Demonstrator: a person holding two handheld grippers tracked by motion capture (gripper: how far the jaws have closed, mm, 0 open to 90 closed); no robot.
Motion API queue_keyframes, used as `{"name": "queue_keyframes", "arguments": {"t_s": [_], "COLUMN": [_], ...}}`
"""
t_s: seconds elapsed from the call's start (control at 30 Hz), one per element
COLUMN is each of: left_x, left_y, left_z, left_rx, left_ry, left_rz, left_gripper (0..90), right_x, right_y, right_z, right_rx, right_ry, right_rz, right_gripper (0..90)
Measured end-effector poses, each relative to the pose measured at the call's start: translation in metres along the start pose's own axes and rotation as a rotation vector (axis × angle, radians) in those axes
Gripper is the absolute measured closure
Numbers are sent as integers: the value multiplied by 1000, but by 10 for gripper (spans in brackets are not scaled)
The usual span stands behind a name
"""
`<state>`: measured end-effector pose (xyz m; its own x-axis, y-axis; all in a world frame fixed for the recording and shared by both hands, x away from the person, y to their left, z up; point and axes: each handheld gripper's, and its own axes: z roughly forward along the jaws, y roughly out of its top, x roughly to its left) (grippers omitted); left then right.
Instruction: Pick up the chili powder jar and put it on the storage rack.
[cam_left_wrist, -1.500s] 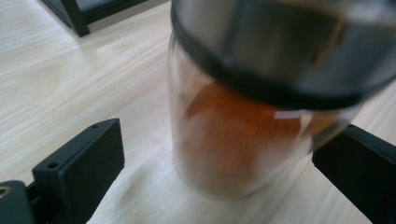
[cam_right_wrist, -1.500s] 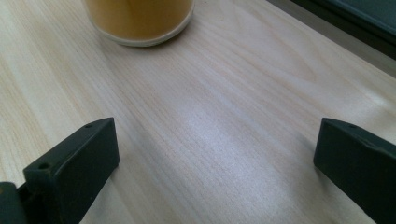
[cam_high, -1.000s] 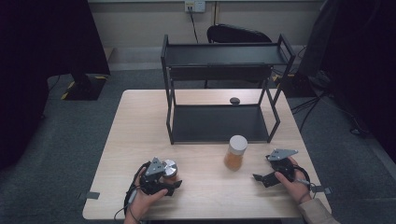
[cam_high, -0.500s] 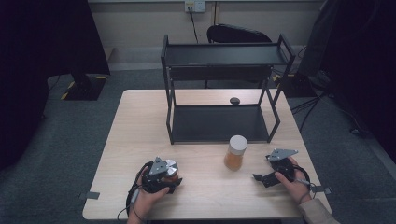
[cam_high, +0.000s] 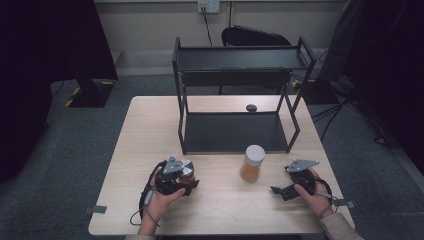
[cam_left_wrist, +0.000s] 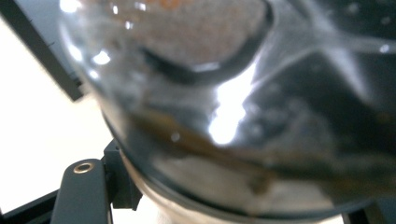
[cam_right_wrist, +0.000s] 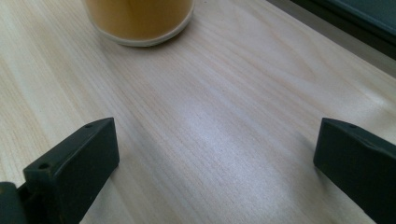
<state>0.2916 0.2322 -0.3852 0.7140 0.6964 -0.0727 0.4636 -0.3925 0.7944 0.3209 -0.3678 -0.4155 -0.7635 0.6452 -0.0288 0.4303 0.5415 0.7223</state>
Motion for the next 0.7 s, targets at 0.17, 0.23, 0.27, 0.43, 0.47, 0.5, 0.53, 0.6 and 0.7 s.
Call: {"name": "queue_keyframes", "arguments": {"t_s": [0.17, 0.23, 0.27, 0.43, 0.47, 0.5, 0.53, 0.6, 0.7], "left_x": [1, 2, 3, 4, 4, 4, 5, 5, 7], "left_y": [12, 19, 22, 36, 39, 42, 44, 50, 58], "left_z": [3, 4, 5, 8, 8, 8, 9, 9, 10], "left_rx": [-7, -4, -2, 1, 0, 1, 0, -2, 0], "left_ry": [-7, -8, -9, -7, -7, -6, -7, -2, 1], "left_rz": [3, 4, 5, 14, 17, 21, 21, 25, 32], "left_gripper": [299, 299, 299, 299, 299, 299, 299, 299, 299], "right_x": [0, 0, 0, 0, 0, 0, 0, 0, 0], "right_y": [0, 0, 0, 0, 0, 0, 0, 0, 0], "right_z": [0, 0, 0, 0, 0, 0, 0, 0, 0], "right_rx": [0, 0, 0, 0, 0, 0, 0, 0, 0], "right_ry": [0, 0, 0, 0, 0, 0, 0, 0, 0], "right_rz": [0, 0, 0, 0, 0, 0, 0, 0, 0], "right_gripper": [0, 0, 0, 0, 0, 0, 0, 0, 0]}}
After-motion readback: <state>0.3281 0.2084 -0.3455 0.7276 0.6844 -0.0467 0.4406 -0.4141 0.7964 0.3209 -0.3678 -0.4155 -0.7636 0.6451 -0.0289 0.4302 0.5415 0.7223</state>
